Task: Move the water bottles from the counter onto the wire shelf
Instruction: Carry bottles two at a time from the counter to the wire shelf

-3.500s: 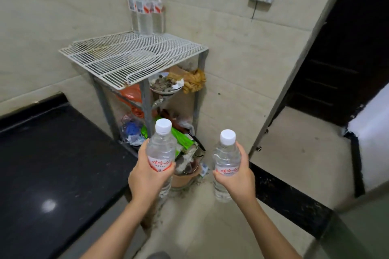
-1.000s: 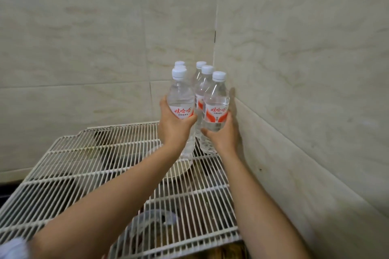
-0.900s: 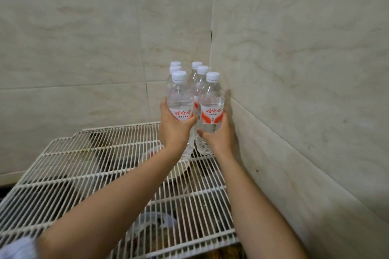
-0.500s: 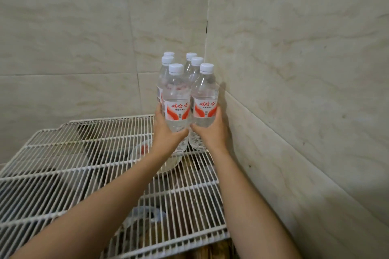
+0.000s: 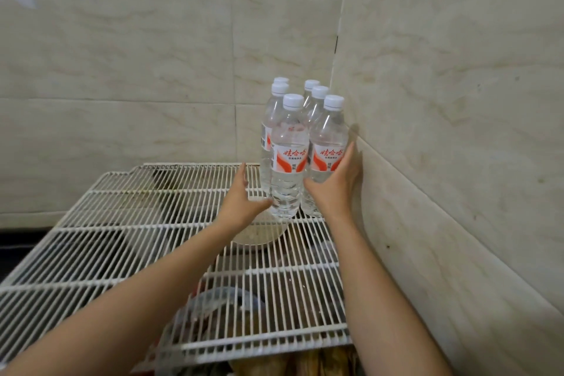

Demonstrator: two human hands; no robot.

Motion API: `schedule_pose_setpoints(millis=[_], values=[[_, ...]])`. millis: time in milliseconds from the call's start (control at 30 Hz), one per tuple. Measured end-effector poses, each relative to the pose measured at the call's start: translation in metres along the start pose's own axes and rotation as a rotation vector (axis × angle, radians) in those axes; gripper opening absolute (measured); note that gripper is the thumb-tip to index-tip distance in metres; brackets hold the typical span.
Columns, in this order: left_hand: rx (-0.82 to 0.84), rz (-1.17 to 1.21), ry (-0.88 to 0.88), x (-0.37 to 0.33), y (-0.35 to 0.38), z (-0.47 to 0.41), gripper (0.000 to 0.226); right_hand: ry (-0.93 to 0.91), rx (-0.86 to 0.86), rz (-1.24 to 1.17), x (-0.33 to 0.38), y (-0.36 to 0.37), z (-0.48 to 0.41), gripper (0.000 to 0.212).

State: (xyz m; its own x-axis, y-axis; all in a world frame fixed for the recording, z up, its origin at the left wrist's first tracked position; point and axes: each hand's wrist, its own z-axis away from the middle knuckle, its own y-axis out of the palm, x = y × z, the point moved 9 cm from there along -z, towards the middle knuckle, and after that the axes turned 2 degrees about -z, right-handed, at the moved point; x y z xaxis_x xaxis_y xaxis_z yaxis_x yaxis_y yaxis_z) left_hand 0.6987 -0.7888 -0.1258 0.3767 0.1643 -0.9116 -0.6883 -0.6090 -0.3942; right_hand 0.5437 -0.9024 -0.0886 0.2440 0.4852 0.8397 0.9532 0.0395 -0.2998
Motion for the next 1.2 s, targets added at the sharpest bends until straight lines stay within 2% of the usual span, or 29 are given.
schedule_pose_setpoints(millis=[67, 167, 233, 300, 400, 500, 600, 733, 867, 1000, 1100, 1200], values=[[-0.072, 0.01, -0.009, 0.01, -0.036, 0.005, 0.089, -0.122, -0.068, 0.115, 0.017, -0.002, 0.002, 0.101], [-0.213, 0.014, -0.038, 0.029, -0.099, 0.02, 0.081, -0.482, -0.269, 0.317, 0.062, 0.0, 0.023, 0.07], [-0.302, -0.008, -0.067, 0.042, -0.136, 0.035, 0.077, -0.706, -0.319, 0.427, 0.086, 0.016, 0.042, 0.056], [-0.374, -0.028, -0.093, 0.053, -0.166, 0.055, 0.075, -0.857, -0.251, 0.502, 0.101, 0.037, 0.059, 0.045], [-0.43, -0.056, -0.119, 0.068, -0.201, 0.085, 0.075, -0.997, -0.03, 0.578, 0.113, 0.072, 0.083, 0.035], [-0.48, -0.068, -0.146, 0.077, -0.235, 0.117, 0.077, -1.034, 0.182, 0.593, 0.131, 0.102, 0.107, 0.039], [-0.552, -0.073, -0.162, 0.085, -0.272, 0.157, 0.077, -1.006, 0.281, 0.51, 0.164, 0.123, 0.142, 0.045], [-0.664, -0.125, -0.207, 0.105, -0.329, 0.233, 0.077, -1.079, 0.404, 0.386, 0.202, 0.162, 0.222, 0.04], [-0.768, -0.248, -0.371, 0.139, -0.394, 0.348, 0.075, -1.176, 0.55, 0.324, 0.245, 0.199, 0.328, 0.034], [-0.938, -0.41, -0.587, 0.167, -0.456, 0.493, 0.069, -1.295, 0.68, 0.251, 0.286, 0.223, 0.439, 0.044], [-1.018, -0.458, -0.74, 0.183, -0.481, 0.596, 0.062, -1.355, 0.751, 0.202, 0.311, 0.233, 0.515, 0.047], [-1.125, -0.457, -0.805, 0.189, -0.492, 0.681, 0.056, -1.432, 0.821, 0.174, 0.328, 0.239, 0.588, 0.051]])
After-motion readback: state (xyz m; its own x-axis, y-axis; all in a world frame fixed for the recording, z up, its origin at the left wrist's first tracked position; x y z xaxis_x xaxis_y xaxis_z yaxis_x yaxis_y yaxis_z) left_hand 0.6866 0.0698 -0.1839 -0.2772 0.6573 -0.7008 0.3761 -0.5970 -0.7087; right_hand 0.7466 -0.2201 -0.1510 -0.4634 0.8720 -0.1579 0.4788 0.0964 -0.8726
